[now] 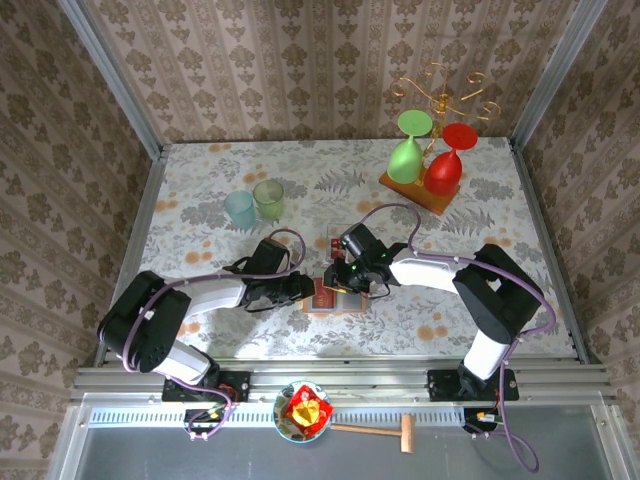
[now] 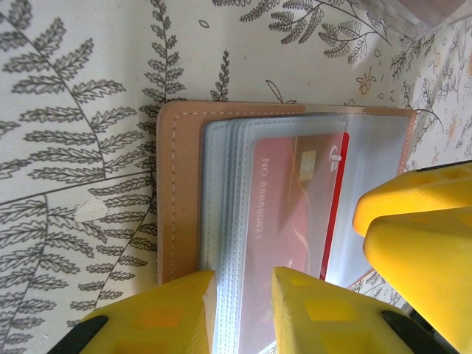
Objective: Take the credit cards out of the card holder
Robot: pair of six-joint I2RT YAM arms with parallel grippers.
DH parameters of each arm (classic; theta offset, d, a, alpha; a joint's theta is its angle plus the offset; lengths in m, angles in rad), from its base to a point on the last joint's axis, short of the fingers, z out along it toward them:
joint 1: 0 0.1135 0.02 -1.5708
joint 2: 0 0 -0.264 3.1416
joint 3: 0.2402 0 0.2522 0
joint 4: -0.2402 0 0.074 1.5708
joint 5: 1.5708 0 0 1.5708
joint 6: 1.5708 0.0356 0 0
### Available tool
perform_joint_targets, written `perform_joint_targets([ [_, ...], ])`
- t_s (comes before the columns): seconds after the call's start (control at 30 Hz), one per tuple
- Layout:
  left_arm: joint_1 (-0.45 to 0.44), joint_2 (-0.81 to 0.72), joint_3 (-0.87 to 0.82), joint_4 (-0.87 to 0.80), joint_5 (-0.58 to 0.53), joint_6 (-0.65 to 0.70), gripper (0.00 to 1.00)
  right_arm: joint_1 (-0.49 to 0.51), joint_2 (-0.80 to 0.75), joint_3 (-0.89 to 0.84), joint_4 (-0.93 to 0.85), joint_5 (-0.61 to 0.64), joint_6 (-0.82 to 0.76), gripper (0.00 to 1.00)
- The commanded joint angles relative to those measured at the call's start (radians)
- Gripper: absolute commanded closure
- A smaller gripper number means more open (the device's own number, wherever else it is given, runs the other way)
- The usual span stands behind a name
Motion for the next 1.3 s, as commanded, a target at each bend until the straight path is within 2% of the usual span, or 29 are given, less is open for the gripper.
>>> perform_joint_targets([
  [0.0, 0.008, 0.013, -0.014, -0.003, 0.002, 0.004, 0.74, 0.007, 0.02, -0.007, 0.007, -0.024, 0.008, 0.72],
  [0.43, 0.008, 0.015, -0.016, -0.001, 0.004, 0.002, 0.74, 0.009, 0.041, -0.004, -0.01, -0.011, 0.001, 0.71],
  [0.9, 0.009, 0.021, -0.014, 0.003, 0.005, 0.003, 0.74, 0.007, 0.036, 0.034, -0.119, 0.054, -0.055, 0.71],
  [1.27, 0.009, 0.026, -0.016, 0.011, 0.006, 0.0, 0.74, 0.007, -0.02, 0.018, -0.108, 0.039, -0.04, 0.72],
])
